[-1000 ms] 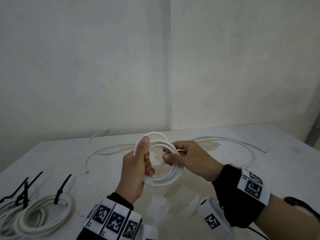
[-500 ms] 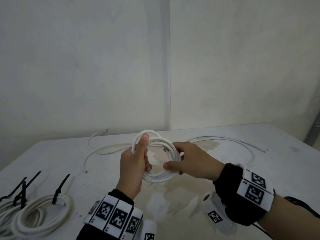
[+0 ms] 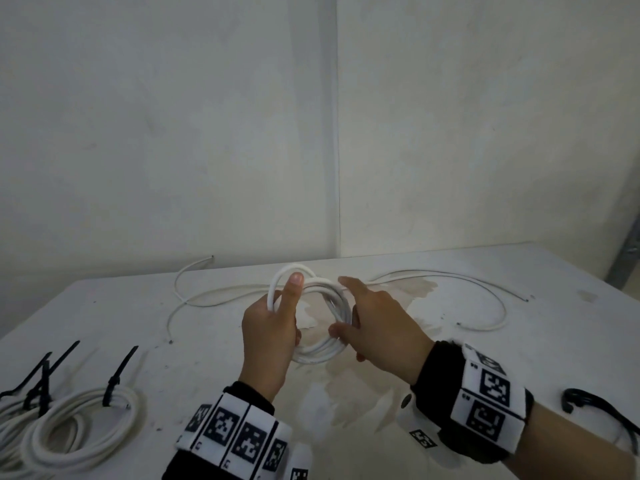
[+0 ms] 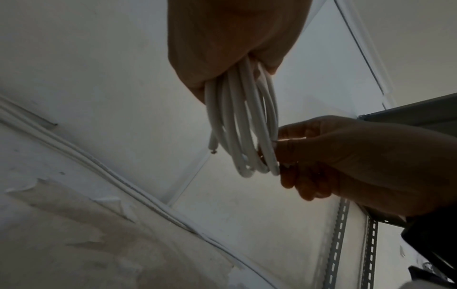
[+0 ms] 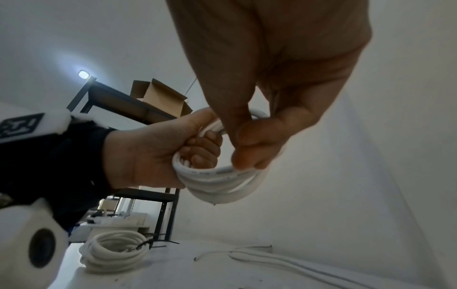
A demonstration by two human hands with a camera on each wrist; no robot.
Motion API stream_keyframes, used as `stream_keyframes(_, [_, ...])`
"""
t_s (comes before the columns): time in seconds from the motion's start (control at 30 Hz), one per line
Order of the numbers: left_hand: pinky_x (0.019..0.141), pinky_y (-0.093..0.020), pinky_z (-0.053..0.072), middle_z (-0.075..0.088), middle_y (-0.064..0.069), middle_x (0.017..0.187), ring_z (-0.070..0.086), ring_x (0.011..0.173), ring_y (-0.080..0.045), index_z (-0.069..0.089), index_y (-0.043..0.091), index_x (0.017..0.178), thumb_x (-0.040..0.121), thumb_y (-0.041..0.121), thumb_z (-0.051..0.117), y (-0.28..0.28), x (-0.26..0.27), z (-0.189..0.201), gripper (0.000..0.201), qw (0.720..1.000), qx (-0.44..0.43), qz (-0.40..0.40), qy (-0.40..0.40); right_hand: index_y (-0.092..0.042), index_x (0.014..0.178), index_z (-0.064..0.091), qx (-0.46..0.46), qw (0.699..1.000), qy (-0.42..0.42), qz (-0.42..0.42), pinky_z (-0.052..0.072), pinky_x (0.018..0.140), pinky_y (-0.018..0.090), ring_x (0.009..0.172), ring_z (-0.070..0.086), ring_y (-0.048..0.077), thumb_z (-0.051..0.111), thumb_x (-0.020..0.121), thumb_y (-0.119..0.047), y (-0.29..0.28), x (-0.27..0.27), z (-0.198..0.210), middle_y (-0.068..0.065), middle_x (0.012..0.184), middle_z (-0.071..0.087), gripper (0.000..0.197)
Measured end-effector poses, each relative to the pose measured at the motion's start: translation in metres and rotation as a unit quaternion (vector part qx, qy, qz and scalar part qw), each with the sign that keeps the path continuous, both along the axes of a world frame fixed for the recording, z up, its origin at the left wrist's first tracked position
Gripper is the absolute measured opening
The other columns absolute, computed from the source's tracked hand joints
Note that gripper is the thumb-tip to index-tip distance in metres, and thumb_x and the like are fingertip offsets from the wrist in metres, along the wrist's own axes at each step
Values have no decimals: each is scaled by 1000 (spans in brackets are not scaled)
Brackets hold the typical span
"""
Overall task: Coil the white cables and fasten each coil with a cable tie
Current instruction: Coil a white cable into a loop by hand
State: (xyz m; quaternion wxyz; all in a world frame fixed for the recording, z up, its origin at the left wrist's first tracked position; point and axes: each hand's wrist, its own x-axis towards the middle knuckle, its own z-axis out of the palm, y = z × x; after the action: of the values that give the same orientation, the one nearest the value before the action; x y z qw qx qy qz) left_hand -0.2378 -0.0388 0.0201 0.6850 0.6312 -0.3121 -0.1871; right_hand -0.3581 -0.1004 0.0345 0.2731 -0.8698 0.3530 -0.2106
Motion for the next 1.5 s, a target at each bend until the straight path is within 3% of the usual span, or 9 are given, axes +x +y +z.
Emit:
stream_keyframes(0.17, [45,-26,34,35,5,36,35,29,-8,42,11,55,85,40,60,2,25,5,46,993,-36,31,106,-21,141,31,37,998,7,52,43,55,12,51,58,12,61,88,-25,-7,-11,-1,-7,57,52,61])
stream_keyframes(0.37, [39,-21,31,29,9,36,27,32,-7,39,13,58,87,39,58,4,27,7,43,986,-52,-6,158,-21,138,37,145,986,7,76,45,49,14,48,59,9,63,87,-25,-17,-16,-4,-5,56,53,57])
stream_keyframes(0.6, [46,-25,33,27,6,42,26,36,-8,36,14,59,91,42,47,8,9,3,43,981,-76,-75,164,-25,106,52,250,948,-165,103,51,87,33,91,60,12,47,93,-38,-9,5,-17,0,96,63,19])
stream_keyframes(0.73, [60,-28,43,33,2,43,39,42,-12,39,13,58,95,44,35,9,4,-8,48,967,-67,-155,189,-13,87,53,239,911,-336,30,49,57,29,57,60,12,45,95,-29,-1,17,-17,1,65,53,20])
stream_keyframes(0.93, [74,-39,49,65,-15,59,63,68,-32,64,2,67,90,32,30,14,24,6,51,944,72,-292,136,-13,79,49,160,953,-242,90,43,44,20,40,47,5,52,92,-26,-14,1,-5,-12,46,48,18])
stream_keyframes(1.13, [49,-26,38,35,5,43,36,38,-11,48,11,62,90,52,39,11,-1,16,50,951,144,-273,15,-15,87,47,130,967,-172,134,41,46,24,41,44,8,51,89,-36,-16,0,0,-1,59,49,22])
stream_keyframes(1.23, [40,-21,28,26,6,43,23,37,-9,41,12,60,93,43,43,11,-10,10,45,965,118,-226,57,-12,87,47,98,962,-224,120,41,52,21,51,46,8,33,82,-58,-11,1,-3,-1,61,49,49])
stream_keyframes(1.37, [39,-20,23,24,6,42,21,35,-8,39,14,58,93,39,45,8,-11,7,44,971,64,-184,138,-1,92,52,58,966,-242,74,37,70,21,71,46,7,22,86,-51,-15,-1,-8,-1,77,50,59])
stream_keyframes(1.5, [36,-18,25,24,7,39,21,32,-6,39,13,58,94,38,42,9,-10,6,44,959,-9,-186,212,-2,97,53,176,961,-210,49,47,71,27,76,60,21,23,92,-54,-17,-4,-9,10,84,58,60])
